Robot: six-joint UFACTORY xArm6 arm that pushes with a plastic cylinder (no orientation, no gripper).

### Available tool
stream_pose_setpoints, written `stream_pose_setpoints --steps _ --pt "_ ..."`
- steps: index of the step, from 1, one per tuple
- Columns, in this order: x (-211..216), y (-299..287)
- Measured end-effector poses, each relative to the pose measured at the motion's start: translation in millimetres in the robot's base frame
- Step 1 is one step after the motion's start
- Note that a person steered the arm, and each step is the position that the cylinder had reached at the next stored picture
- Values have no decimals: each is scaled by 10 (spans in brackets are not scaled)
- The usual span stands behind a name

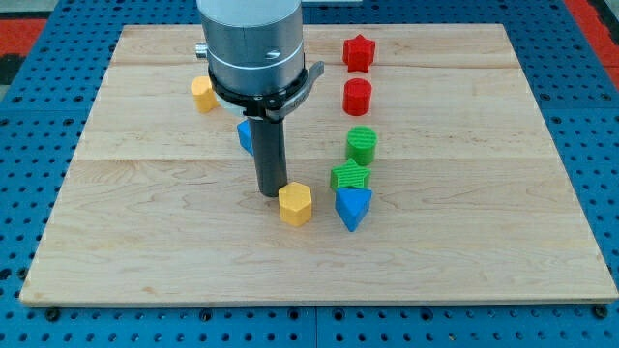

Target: Push blue cube closer to the red circle

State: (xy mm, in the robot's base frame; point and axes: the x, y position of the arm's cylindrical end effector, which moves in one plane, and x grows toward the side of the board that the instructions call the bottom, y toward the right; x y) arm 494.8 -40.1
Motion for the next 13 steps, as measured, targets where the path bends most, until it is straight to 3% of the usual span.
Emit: stream_pose_setpoints --steps 2,4,5,7,8,13 --pt "587 453" --pt "692 -110" --pt "122 -568" --pt "-678 -544" --pt "-688 -161" --pt "-986 -105"
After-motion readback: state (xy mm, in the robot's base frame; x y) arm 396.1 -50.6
